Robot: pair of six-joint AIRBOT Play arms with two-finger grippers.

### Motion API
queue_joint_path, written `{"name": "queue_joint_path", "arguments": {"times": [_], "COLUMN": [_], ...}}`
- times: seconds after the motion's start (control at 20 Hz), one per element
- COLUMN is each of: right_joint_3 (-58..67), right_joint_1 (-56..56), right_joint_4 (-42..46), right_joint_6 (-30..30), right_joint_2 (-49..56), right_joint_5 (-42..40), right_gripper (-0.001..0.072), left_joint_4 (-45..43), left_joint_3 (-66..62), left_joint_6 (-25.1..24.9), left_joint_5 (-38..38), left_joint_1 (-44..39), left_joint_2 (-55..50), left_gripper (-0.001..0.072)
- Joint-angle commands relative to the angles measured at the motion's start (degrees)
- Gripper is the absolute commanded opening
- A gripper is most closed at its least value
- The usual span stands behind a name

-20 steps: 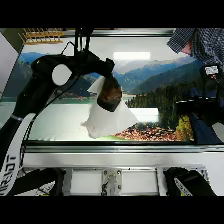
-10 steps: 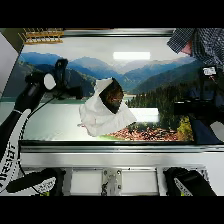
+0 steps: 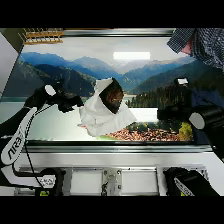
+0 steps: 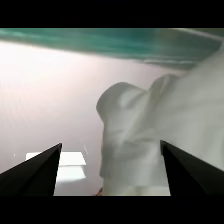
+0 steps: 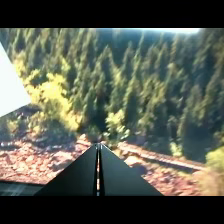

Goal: Fold the clothes and pants, and hang the long-sleeved shirts on hangers.

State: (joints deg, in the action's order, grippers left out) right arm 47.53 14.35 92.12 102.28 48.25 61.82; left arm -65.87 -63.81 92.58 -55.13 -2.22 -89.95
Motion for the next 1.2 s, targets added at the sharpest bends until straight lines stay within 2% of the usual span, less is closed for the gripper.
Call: {"name": "queue_joint_path", "arguments": {"times": [0.0, 0.05, 0.1, 0.15, 0.2, 0.3, 0.5, 0.6, 0.7, 0.9, 1.0, 1.05, 1.15], "right_joint_3": [-2.5, -2.9, -3.1, -3.2, -3.4, -3.4, -3.4, -3.4, -3.3, -3.2, -3.1, -2.4, 1.2], "right_joint_1": [-2.7, -3.8, -4.5, -4.6, -4.5, -4.5, -0.6, 2.8, 5.6, 7.8, 7.9, 7.8, 6.8], "right_joint_4": [-9.3, -12.5, -15.8, -18.5, -21.4, -29.1, -43.4, -47.1, -47.6, -47.9, -47.8, -47.7, -42.3], "right_joint_6": [0.0, -0.5, -0.5, -0.5, -0.5, -0.5, -8.0, -9.6, -9.5, -9.5, -11.4, -13.9, -17.3], "right_joint_2": [5.7, 7.4, 9.5, 11.8, 14.4, 20.2, 30.9, 33.5, 34.4, 34.4, 34.1, 33.4, 29.9], "right_joint_5": [-2.7, -4.3, -6.1, -7.8, -10.1, -13.7, -19.5, -23.0, -26.7, -30.1, -30.1, -29.7, -26.9], "right_gripper": [0.0207, 0.0294, 0.0308, 0.0308, 0.0317, 0.0644, 0.065, 0.0642, 0.0497, 0.0477, 0.007, 0.0008, 0.0008], "left_joint_4": [2.9, 3.0, 2.9, 3.0, 2.9, 2.9, 3.0, 2.9, 2.9, 2.9, 2.9, 2.9, 2.9], "left_joint_3": [-4.7, -5.5, -5.8, -5.8, -5.8, -5.8, -5.8, -5.8, -5.8, -5.8, -5.8, -5.8, -5.8], "left_joint_6": [-1.2, -1.2, -1.2, -1.3, -1.3, -1.3, -1.3, -1.3, -1.3, -1.3, -1.4, -1.9, -2.3], "left_joint_5": [-1.9, -2.0, -1.6, -1.0, -0.8, -1.0, -1.4, -1.7, -1.7, 0.3, 0.3, 0.3, 0.8], "left_joint_1": [0.1, 0.1, 0.1, 0.1, 0.1, 0.2, 0.2, 0.2, 0.2, 0.2, 0.2, 0.2, 0.7], "left_joint_2": [-5.9, -6.6, -6.7, -6.6, -6.6, -6.6, -6.5, -6.5, -6.0, -1.7, 1.8, 4.0, 10.4], "left_gripper": [0.0657, 0.0402, 0.0146, 0.0009, 0.0005, 0.0005, 0.0005, 0.0005, 0.0005, 0.0005, 0.0006, 0.0005, 0.0006]}}
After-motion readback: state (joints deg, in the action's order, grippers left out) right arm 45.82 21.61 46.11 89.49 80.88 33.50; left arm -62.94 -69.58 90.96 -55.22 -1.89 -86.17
